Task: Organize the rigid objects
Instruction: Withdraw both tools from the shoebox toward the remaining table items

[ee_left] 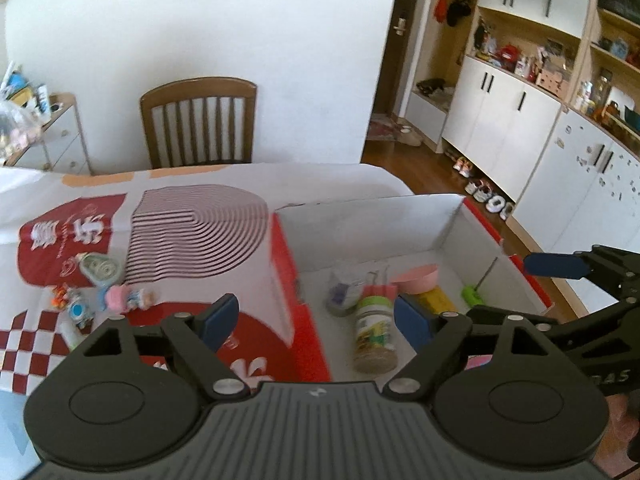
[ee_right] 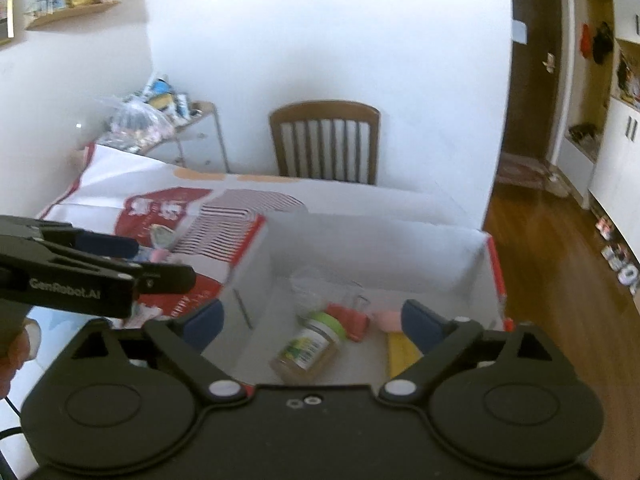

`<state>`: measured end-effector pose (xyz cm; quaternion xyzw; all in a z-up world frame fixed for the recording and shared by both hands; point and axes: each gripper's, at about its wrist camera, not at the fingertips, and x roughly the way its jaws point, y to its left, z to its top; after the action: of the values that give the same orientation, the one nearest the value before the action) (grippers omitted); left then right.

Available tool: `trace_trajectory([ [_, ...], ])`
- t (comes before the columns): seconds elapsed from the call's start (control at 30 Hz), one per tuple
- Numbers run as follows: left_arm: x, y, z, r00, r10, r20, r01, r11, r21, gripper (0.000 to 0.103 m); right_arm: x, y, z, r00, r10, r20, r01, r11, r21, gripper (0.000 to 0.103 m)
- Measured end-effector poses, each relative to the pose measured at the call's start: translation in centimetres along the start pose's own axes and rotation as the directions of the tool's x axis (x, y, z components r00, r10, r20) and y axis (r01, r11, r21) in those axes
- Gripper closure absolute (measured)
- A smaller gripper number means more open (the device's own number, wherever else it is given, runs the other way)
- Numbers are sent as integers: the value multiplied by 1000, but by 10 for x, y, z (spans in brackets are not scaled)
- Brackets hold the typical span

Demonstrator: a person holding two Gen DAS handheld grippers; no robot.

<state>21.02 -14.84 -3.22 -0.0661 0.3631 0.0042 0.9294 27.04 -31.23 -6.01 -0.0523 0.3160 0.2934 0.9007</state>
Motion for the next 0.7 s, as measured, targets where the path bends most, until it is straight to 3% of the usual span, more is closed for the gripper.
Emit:
trace_trajectory([
  [0.17,-11,32,-8,1000,1,-5,-2,999,-49,18,4,22,2,999,41,6,-41,999,-9,1],
  [0.33,-24,65,-18,1000,0,12,1,997,-78,4,8,47,6,998,65,11,-65,998,-9,0],
  [0.7,-33,145,-31,998,63,22,-60,989,-137,2,32,116,6,995,93,-25,-94,994,-52,0],
])
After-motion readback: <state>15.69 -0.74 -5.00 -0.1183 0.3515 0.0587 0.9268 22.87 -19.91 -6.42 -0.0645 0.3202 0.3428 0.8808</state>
